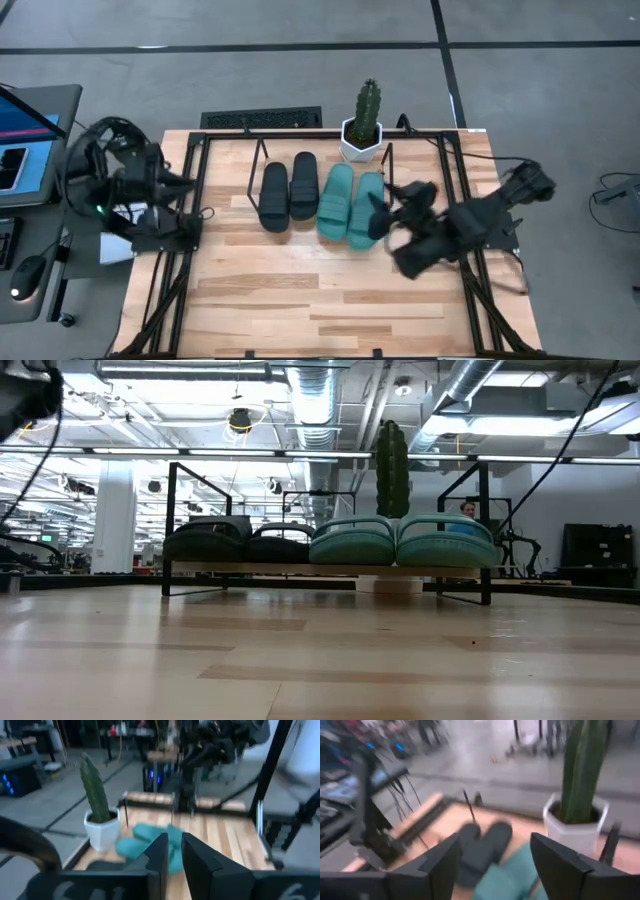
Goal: Pick and place slides into the shelf
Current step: Return to Home Position
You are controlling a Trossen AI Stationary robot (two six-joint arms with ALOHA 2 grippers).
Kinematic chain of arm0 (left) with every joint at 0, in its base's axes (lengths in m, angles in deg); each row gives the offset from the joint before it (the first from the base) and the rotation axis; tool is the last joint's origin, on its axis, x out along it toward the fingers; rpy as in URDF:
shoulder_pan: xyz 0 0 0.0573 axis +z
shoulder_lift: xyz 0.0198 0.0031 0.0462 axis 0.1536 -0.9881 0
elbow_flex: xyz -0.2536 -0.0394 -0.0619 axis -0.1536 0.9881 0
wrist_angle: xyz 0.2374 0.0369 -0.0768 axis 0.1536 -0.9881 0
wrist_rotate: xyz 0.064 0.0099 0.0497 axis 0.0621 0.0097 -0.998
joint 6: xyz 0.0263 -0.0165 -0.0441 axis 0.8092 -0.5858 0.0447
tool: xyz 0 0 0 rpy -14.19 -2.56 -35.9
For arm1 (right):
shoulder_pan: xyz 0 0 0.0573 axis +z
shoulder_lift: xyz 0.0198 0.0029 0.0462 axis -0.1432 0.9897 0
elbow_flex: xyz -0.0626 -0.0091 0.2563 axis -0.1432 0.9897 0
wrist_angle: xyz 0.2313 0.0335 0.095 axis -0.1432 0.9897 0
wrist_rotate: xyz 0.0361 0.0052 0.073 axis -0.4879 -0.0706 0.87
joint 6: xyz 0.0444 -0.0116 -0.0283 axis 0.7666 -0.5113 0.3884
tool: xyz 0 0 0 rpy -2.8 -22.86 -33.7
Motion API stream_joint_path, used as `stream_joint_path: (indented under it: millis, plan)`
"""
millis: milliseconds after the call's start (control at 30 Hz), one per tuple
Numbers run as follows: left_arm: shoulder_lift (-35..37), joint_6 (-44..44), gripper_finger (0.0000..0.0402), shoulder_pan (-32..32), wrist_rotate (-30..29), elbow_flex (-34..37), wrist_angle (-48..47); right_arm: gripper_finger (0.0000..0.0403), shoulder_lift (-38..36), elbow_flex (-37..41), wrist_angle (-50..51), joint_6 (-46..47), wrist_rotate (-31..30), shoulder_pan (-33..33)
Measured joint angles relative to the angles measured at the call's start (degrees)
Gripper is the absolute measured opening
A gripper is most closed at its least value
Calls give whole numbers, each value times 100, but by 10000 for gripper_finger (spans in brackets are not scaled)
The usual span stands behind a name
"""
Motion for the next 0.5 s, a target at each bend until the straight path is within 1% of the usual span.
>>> stream_joint_path:
  millis: [67, 100, 200, 300, 400, 500]
  plan:
    - [284, 78, 43, -250, -349, 79, -6, 214, -334, 104, 15, -355, -401, 179]
    - [426, 90, 43, -381, -508, 153, -4, 202, -534, 212, 24, -503, -483, 249]
    - [827, 50, 43, -744, -827, 539, -7, 160, -1120, 673, 17, -739, -505, 305]
    - [1220, -395, 43, -1043, -1203, 1067, -7, 111, -1752, 1337, -50, -881, -536, 261]
    - [1565, -994, 43, -1277, -1541, 1636, -10, 63, -2494, 2174, -79, -643, -734, 189]
    - [1828, -1552, 43, -1390, -1586, 2128, -16, 18, -3252, 3191, -185, -83, -995, 237]
